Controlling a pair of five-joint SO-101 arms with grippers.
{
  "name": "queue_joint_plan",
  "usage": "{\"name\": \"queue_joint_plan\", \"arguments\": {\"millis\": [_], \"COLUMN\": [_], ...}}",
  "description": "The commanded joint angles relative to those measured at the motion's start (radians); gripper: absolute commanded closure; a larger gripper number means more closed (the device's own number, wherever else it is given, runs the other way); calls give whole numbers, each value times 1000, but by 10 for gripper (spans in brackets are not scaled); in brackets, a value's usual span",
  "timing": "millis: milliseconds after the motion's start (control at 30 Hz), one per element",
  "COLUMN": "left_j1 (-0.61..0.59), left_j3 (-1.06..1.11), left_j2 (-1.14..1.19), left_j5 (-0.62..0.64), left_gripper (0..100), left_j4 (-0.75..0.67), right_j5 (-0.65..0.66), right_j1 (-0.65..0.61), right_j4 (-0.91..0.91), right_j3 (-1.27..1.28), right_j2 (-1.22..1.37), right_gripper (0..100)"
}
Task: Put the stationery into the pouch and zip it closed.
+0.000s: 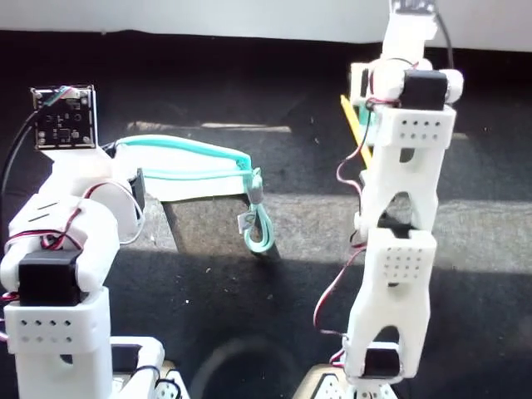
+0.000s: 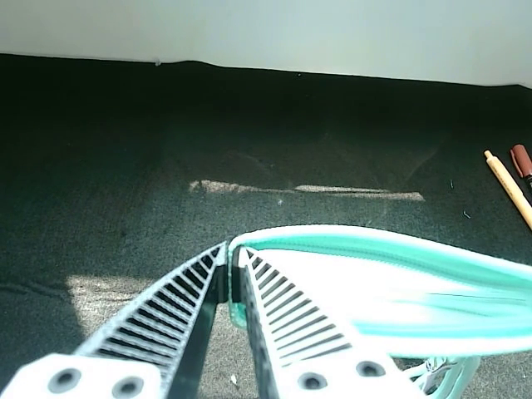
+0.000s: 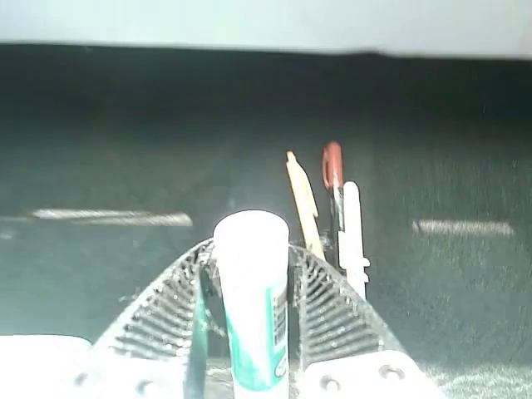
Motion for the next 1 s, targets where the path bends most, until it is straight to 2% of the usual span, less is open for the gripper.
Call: {"name": "queue_joint_plan", "arguments": {"millis": [0, 133, 300, 467, 667, 967], "left_j1": [-8, -8, -8, -8, -13, -8], "left_j3": [16, 16, 18, 64, 64, 59], "left_j2": [8, 8, 8, 10, 10, 10], "left_j5": [6, 6, 6, 8, 11, 132], "left_gripper": [991, 991, 991, 991, 991, 991], "left_j4": [5, 5, 5, -3, -3, -89], "right_j5": [-86, -123, -124, -121, -124, -121], "right_j1": [-116, -252, -410, -545, -593, -690], "right_j4": [8, 5, 5, 2, -71, -107], "right_j3": [-44, -33, 102, 117, 116, 127], "right_j2": [-249, -380, -433, -464, -417, -387], "right_gripper": [993, 993, 993, 993, 993, 993]}}
